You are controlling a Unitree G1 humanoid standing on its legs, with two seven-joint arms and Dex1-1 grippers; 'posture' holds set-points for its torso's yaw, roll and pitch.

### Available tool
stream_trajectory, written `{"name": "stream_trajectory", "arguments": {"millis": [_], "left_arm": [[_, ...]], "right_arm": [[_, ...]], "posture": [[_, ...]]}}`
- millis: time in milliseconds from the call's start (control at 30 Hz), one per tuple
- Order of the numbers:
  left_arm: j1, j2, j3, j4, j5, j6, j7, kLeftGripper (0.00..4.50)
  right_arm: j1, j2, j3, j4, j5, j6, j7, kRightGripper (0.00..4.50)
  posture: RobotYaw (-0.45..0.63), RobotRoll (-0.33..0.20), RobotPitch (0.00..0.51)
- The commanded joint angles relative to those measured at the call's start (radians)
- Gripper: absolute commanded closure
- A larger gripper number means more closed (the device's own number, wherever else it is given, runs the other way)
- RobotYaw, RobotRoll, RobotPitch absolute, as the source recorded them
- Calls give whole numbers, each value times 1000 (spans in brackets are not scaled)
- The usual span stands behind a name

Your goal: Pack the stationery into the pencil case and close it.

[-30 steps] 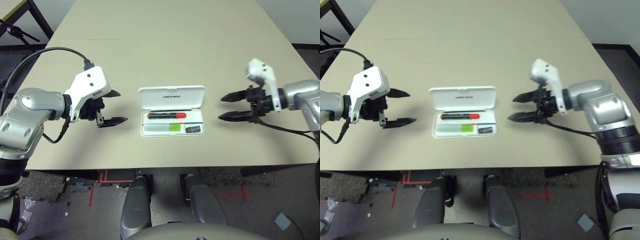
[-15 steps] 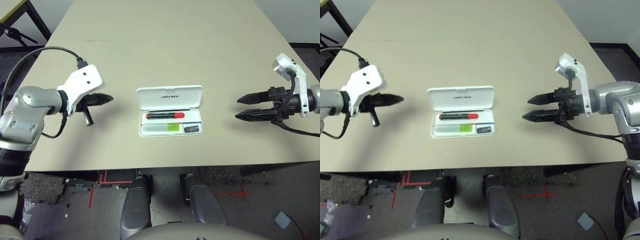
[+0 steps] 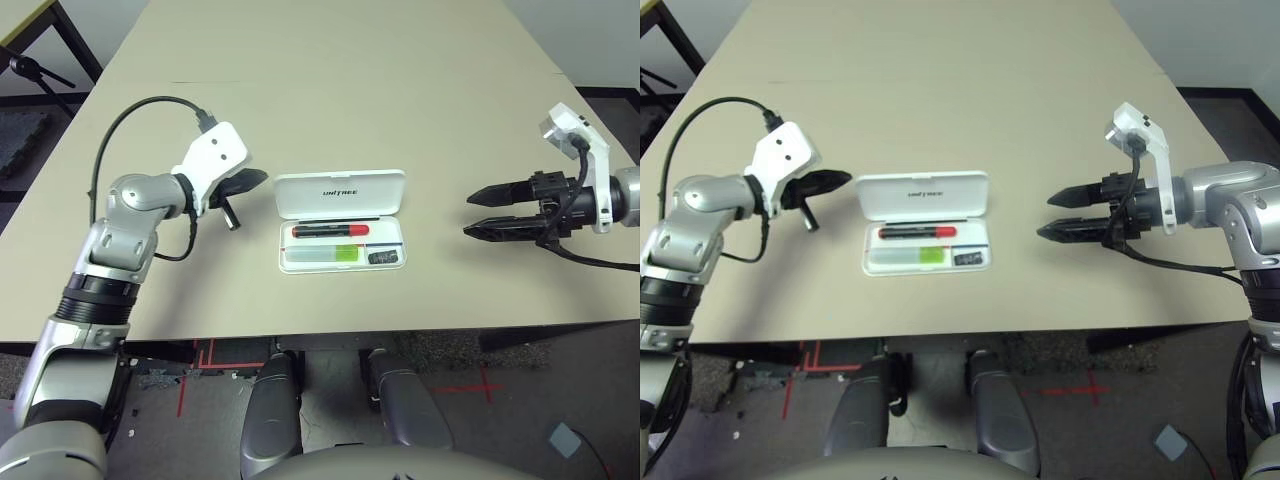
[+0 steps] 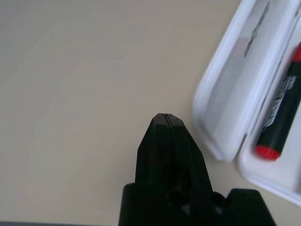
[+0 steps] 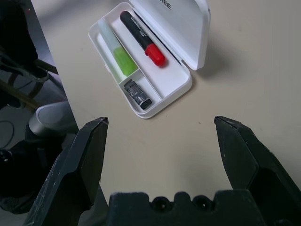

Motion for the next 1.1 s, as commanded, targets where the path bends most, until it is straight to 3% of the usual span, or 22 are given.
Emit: {"name": "stream_trajectory", "arguments": {"millis": [33,367,533,933,1100], "left_arm": [[-23,-19,-3,11,-24,4,-20,4456],[15,-1,-40,-170,-132,84,-175,4456],[52,4,-115,-228,-103,108,-205,4456],[39,-59,-244,-148,22,43,-167,4456],[54,-11,-315,-150,50,108,-246,4456]], "right_arm": [[15,-1,-2,-17,14,7,-4,0],[42,-9,-4,-18,1,-10,-16,0],[41,-5,5,-11,-8,-22,-23,0],[56,0,16,-11,-25,-46,-35,0],[68,-1,14,-16,-23,-48,-43,0]], "posture": [[-33,0,161],[-45,0,161],[-43,0,160],[-47,0,167],[-50,0,169]]}}
